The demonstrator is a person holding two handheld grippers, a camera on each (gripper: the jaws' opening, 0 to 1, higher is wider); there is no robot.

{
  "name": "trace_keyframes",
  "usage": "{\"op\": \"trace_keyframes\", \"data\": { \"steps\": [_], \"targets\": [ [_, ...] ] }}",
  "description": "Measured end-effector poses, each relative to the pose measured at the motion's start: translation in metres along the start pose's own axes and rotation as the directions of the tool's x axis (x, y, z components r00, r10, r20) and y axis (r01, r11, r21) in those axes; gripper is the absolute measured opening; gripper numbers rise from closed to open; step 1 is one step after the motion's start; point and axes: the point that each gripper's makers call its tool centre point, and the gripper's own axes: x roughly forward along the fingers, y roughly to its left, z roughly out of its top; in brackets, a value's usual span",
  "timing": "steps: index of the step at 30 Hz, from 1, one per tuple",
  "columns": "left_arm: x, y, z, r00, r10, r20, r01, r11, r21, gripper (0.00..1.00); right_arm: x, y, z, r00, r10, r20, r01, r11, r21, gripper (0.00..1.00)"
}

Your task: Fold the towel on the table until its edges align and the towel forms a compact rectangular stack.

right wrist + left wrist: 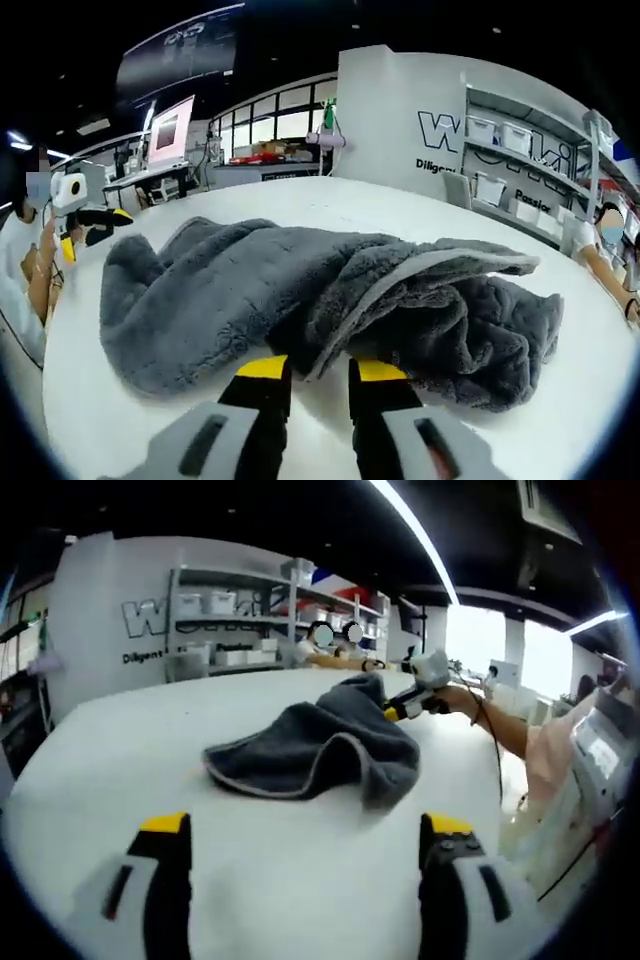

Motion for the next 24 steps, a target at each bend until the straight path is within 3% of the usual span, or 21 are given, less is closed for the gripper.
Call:
{"op": "trace_keyframes", "data": {
  "steps": [1,4,10,24],
  "targets": [
    [0.000,0.000,0.000,1.000,0.000,0.001,0.000,1.000,-0.001,0.99,0.002,0.002,0.000,1.000,0.008,0.002,-0.008,1.000,0.003,0.10],
    [0.001,0.000,-0.002,1.000,-0.002,0.002,0.002,1.000,-0.005,0.99,0.005,0.005,0.001,1.000,0.017,0.002,-0.017,1.000,-0.010,0.06],
    [0.001,0.000,-0.003,1.000,-0.007,0.006,0.007,1.000,-0.015,0.99,-0.004,0.008,0.007,1.000,0.024,-0.018,-0.025,0.999,-0.034,0.05],
    [0.002,-0.005,-0.001,1.000,-0.019,0.017,0.020,1.000,-0.008,0.99,-0.056,0.006,0.071,0.999,0.014,0.050,-0.006,0.989,-0.147,0.03]
  ]
}}
